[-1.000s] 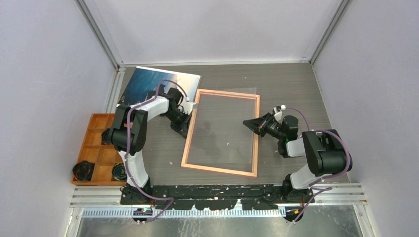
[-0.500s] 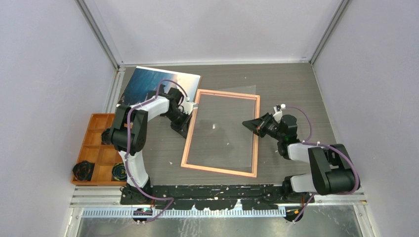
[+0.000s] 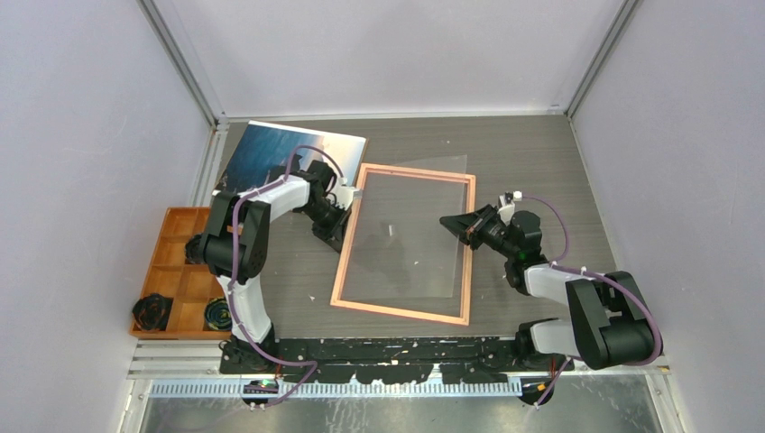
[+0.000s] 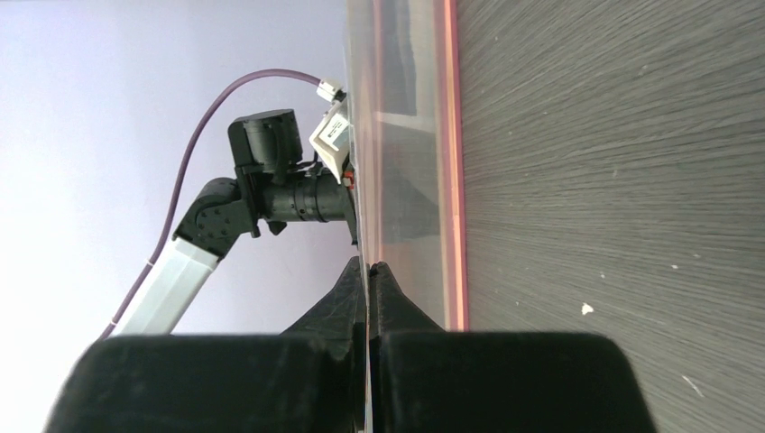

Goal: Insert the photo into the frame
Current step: Place the photo frame item in the photo frame.

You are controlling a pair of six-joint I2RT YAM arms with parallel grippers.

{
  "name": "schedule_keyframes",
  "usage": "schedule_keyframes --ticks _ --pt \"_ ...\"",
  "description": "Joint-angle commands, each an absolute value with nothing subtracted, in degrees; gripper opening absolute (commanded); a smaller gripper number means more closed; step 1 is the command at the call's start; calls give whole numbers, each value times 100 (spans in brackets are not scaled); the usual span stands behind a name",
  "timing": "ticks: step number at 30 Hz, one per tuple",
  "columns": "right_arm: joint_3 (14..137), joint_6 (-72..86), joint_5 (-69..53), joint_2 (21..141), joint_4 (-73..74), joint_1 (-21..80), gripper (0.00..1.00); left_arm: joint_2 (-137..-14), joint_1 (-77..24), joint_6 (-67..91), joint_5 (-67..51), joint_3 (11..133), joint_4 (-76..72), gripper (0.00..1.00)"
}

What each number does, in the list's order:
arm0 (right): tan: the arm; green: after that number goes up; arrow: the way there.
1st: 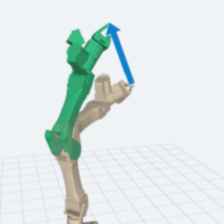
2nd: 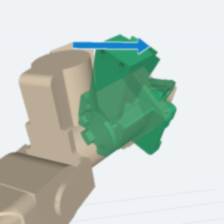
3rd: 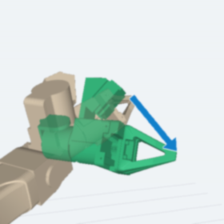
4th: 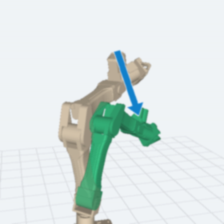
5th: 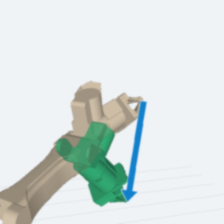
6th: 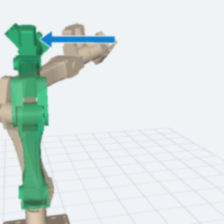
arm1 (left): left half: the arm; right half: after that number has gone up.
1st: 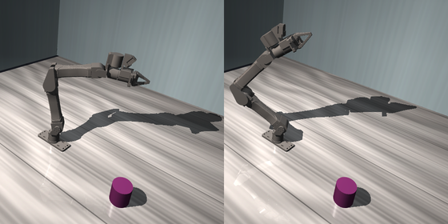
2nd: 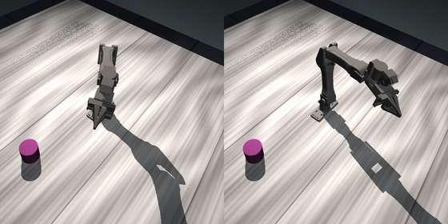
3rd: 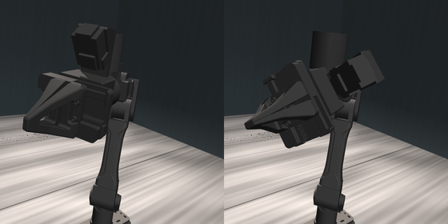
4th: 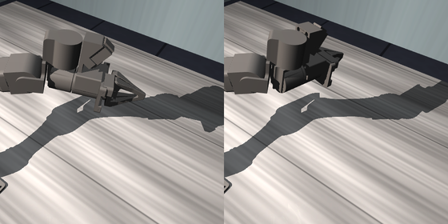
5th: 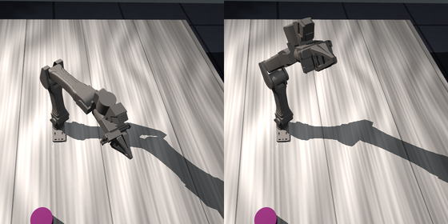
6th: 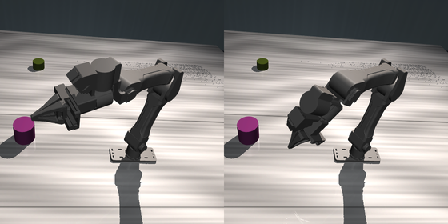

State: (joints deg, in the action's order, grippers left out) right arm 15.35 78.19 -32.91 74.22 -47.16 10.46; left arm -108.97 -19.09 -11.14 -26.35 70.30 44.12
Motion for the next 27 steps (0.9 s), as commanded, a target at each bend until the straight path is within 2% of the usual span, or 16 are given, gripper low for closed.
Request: schedule_keyframes --ticks 1,8,27 --pt "1517 8073 -3302 7252 -5089 1250 1 -11037 -2084 -1232 -2619 6910 4088 0" --pt "1574 8130 -3162 7107 -4938 1333 1 -11035 -2083 -1237 -2619 6891 4087 0" --pt "1816 7643 -2618 6148 -3248 1643 1 -10958 -2083 -1222 -2647 6883 4119 1"
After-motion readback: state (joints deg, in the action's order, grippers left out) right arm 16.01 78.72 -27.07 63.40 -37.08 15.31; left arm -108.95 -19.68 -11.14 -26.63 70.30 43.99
